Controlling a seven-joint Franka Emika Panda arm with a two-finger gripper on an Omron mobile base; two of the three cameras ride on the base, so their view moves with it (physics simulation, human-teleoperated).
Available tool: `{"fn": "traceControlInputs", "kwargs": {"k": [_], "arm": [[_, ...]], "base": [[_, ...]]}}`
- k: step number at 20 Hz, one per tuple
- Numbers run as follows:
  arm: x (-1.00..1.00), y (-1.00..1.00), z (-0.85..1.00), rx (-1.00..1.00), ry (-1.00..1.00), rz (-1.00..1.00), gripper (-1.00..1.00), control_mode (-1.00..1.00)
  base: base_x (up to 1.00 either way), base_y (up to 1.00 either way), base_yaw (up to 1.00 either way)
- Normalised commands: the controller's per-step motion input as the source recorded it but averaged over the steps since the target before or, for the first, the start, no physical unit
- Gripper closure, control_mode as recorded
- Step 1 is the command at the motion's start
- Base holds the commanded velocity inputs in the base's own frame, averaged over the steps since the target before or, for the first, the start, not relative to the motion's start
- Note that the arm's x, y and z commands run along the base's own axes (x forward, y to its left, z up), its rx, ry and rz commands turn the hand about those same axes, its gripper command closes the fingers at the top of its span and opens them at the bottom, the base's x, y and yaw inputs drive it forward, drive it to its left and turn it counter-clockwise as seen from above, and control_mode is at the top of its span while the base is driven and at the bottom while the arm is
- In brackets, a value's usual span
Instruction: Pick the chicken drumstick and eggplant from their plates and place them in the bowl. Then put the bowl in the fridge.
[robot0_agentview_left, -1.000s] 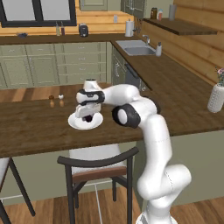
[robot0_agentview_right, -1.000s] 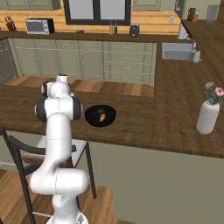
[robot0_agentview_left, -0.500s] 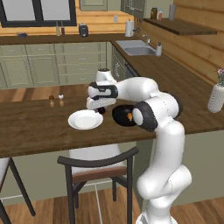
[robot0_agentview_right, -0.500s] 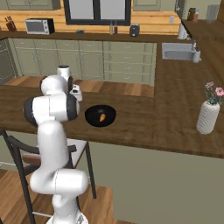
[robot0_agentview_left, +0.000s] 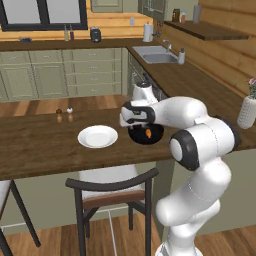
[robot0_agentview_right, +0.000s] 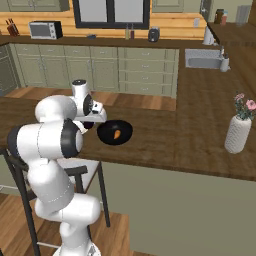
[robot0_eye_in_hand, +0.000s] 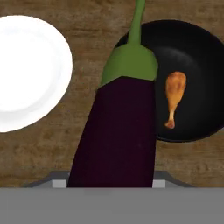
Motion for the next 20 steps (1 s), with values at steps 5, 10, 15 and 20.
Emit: {"fn": "traceControlInputs", "kwargs": {"k": [5,10,15,20], "arm": [[0.13,-0.56,-0.05,0.0,0.08,-0.07,1.0,-1.0],[0.53,-0.17,-0.04,0.0,0.03,0.0,1.0,-1.0],[0.7,-0.22,-0.14,0.0,0.07,0.0,1.0,-1.0],[0.39,-0.22,-0.3,0.0,0.08,0.0,1.0,-1.0]], "base": [[0.0,0.0,0.0],[0.0,0.0,0.0],[0.0,0.0,0.0],[0.0,0.0,0.0]]}}
